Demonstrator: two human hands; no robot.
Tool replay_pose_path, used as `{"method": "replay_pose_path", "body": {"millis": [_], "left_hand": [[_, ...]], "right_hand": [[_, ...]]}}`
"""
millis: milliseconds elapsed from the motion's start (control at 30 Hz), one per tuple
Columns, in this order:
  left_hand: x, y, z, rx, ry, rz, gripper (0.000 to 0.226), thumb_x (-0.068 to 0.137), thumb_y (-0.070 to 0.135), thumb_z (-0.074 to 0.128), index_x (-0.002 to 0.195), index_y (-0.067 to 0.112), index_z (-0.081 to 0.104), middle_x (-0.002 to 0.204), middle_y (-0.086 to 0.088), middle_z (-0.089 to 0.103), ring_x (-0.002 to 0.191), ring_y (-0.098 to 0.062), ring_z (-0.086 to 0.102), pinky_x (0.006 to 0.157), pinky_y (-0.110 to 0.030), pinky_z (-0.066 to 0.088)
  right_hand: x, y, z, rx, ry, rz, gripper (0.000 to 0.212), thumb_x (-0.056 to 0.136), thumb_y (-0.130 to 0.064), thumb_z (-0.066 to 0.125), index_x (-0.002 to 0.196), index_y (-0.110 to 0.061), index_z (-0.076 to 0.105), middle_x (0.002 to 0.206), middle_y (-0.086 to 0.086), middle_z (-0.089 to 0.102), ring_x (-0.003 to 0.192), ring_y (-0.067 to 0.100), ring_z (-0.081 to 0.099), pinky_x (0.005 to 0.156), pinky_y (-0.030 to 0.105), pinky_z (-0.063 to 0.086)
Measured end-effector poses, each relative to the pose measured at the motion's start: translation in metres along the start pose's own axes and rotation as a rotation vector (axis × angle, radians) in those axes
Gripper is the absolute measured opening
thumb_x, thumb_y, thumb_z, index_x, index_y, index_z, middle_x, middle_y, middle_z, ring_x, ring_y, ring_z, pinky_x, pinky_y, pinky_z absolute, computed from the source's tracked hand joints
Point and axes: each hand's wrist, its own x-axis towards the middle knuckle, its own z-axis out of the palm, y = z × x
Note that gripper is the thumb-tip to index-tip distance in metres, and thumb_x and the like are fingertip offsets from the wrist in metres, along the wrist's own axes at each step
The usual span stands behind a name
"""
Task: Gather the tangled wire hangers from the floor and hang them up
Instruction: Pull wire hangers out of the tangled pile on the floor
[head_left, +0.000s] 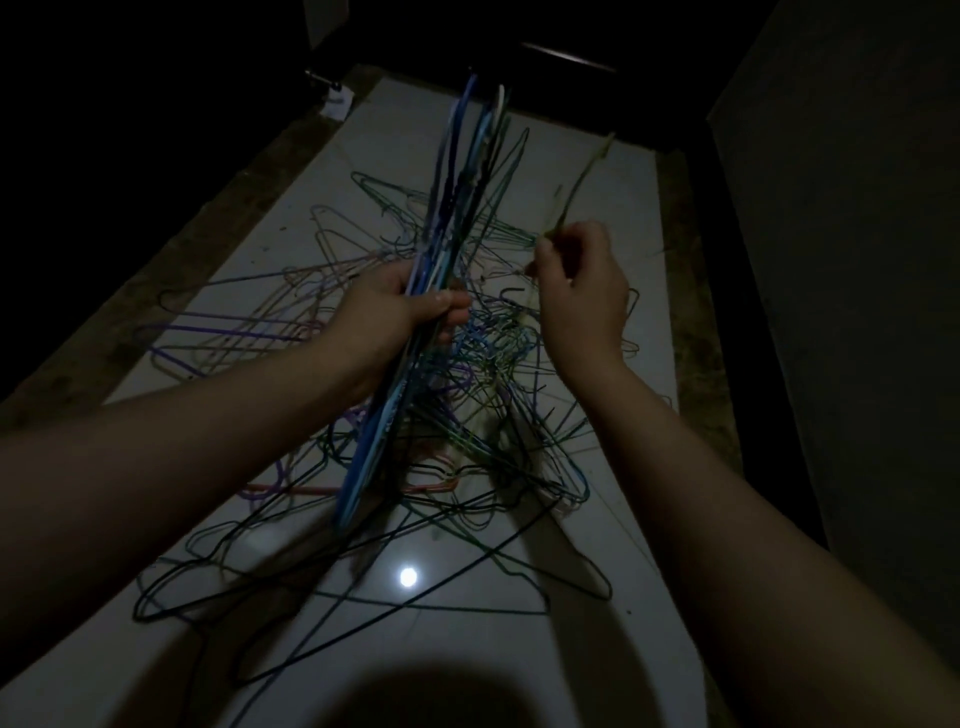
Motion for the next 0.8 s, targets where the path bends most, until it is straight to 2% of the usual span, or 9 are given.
{"method": "replay_pose_path", "body": {"millis": [133,233,367,533,700,800], "left_hand": [[-0.006,-0.008,0.007,0.093,0.000,-0.021,0.021,0.092,0.002,0.052,0.110,0.007,0.059,0.090,-0.002,0.070,0.074,-0.006,0.068,0.066,-0.020,0.054],[-0.012,-0.012,0.009,0.062,0.001,-0.047,0.019,0.092,0.001,0.051,0.107,0.008,0.059,0.085,-0.002,0.069,0.067,-0.004,0.068,0.061,-0.018,0.054],[-0.016,-0.010,0.009,-0.029,-0.028,-0.092,0.018,0.093,-0.001,0.048,0.107,0.006,0.057,0.082,-0.003,0.068,0.065,-0.005,0.068,0.057,-0.020,0.055],[-0.014,-0.008,0.007,0.002,-0.035,-0.083,0.016,0.093,0.001,0.050,0.092,0.014,0.057,0.078,-0.002,0.067,0.061,-0.003,0.067,0.056,-0.018,0.055],[-0.014,-0.013,0.007,0.020,-0.039,-0.070,0.014,0.091,0.000,0.052,0.102,0.008,0.057,0.078,-0.003,0.067,0.061,-0.005,0.066,0.053,-0.018,0.051],[-0.013,-0.015,0.008,0.003,-0.040,-0.080,0.018,0.090,-0.001,0.053,0.105,0.009,0.058,0.083,-0.002,0.069,0.064,-0.005,0.068,0.055,-0.017,0.052]], "right_hand": [[-0.007,-0.017,0.012,0.032,-0.066,-0.046,0.011,0.094,-0.019,0.054,0.097,-0.009,0.054,0.082,0.001,0.061,0.075,0.018,0.059,0.062,0.026,0.040],[-0.011,-0.022,0.017,0.007,-0.083,-0.064,0.012,0.094,-0.017,0.054,0.099,-0.006,0.056,0.079,-0.005,0.055,0.072,0.014,0.051,0.059,0.025,0.032],[-0.015,-0.021,0.017,0.007,-0.082,-0.074,0.013,0.094,-0.017,0.055,0.099,-0.005,0.056,0.081,-0.006,0.056,0.074,0.013,0.053,0.060,0.027,0.037],[-0.018,-0.019,0.017,0.029,-0.083,-0.041,0.014,0.095,-0.018,0.054,0.100,-0.005,0.056,0.083,0.000,0.061,0.076,0.015,0.056,0.062,0.028,0.041],[-0.025,-0.015,0.023,0.127,-0.080,0.047,0.008,0.094,-0.017,0.055,0.097,-0.010,0.056,0.080,-0.007,0.058,0.072,0.010,0.054,0.059,0.023,0.040],[-0.026,-0.010,0.026,0.214,-0.084,0.127,0.002,0.094,-0.018,0.056,0.094,-0.016,0.055,0.075,-0.015,0.054,0.069,-0.002,0.052,0.060,0.017,0.041]]}}
